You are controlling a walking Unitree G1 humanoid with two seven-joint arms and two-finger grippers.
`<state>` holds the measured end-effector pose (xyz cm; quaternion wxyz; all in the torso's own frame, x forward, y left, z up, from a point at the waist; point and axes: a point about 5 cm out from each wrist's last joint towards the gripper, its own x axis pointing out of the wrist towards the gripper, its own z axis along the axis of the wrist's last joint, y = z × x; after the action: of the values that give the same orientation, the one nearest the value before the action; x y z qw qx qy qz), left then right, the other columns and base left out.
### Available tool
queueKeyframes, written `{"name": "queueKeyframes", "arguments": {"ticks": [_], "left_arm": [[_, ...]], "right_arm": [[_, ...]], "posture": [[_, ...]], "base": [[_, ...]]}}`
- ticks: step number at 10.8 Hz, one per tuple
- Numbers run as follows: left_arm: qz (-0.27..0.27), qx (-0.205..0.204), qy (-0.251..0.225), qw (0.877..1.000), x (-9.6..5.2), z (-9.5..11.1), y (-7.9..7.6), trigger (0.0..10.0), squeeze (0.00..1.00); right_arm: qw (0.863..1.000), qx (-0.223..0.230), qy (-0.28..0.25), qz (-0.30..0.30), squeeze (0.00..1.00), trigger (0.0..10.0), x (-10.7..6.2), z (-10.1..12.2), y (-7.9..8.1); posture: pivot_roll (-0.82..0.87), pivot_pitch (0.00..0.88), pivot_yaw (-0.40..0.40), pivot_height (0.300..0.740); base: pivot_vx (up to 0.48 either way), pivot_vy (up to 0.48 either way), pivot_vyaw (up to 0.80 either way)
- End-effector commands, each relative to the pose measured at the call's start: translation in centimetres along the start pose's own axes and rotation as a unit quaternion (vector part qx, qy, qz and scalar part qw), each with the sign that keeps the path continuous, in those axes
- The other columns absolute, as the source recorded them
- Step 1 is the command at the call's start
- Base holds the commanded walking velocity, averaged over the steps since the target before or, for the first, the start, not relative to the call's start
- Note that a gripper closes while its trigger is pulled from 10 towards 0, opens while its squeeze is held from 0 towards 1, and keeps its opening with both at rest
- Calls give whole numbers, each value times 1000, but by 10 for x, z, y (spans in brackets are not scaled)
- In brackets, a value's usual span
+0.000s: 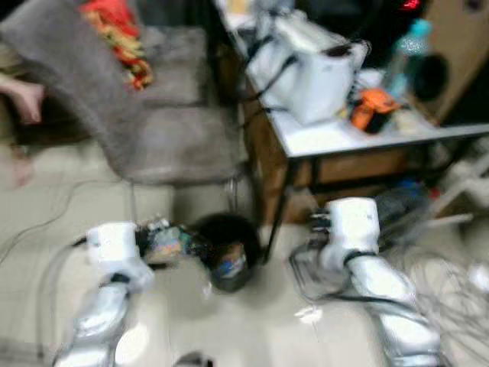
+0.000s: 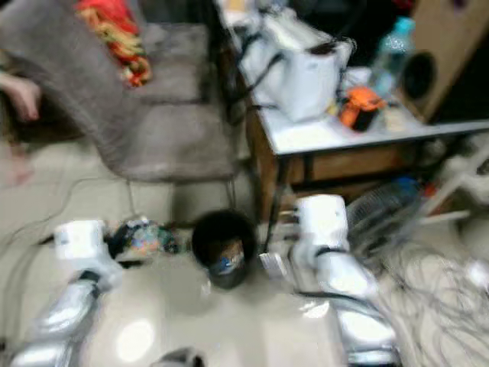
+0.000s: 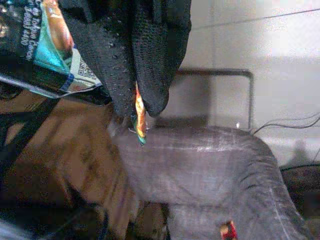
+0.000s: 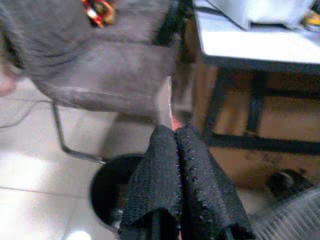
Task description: Picking trash to rubbish bin
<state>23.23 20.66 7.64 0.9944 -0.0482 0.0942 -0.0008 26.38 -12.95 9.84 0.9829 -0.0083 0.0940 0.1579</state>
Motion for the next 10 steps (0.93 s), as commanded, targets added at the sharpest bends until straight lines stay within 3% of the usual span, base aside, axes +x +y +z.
{"name": "queueKeyframes", "arguments": {"ticks": [1,3,5,9,10], "left_arm": [[-15,-6,-7,1000,2,3,-9,10000,0],[-14,-5,-5,1000,2,2,-8,10000,0],[-13,-4,-3,1000,1,0,-7,10000,0],[-9,-2,6,1000,0,-4,-5,10000,0],[-8,0,10,1000,1,-5,-5,10000,0]], "right_arm": [[1000,-5,4,-20,0,10000,-6,-1,-12],[1000,-1,15,-12,0,10000,-5,-4,-11],[997,37,59,-16,0,10000,-3,-18,-13],[997,31,77,-3,0,10000,-5,-25,-11],[991,51,126,14,0,10000,-2,-38,-7]], "posture": [[-76,116,-17,740],[-77,117,-17,740],[-76,116,-17,740],[-73,114,-14,740],[-75,112,-11,740]], "base": [[386,0,0],[381,0,0],[369,0,0],[363,0,0],[345,0,0]]}}
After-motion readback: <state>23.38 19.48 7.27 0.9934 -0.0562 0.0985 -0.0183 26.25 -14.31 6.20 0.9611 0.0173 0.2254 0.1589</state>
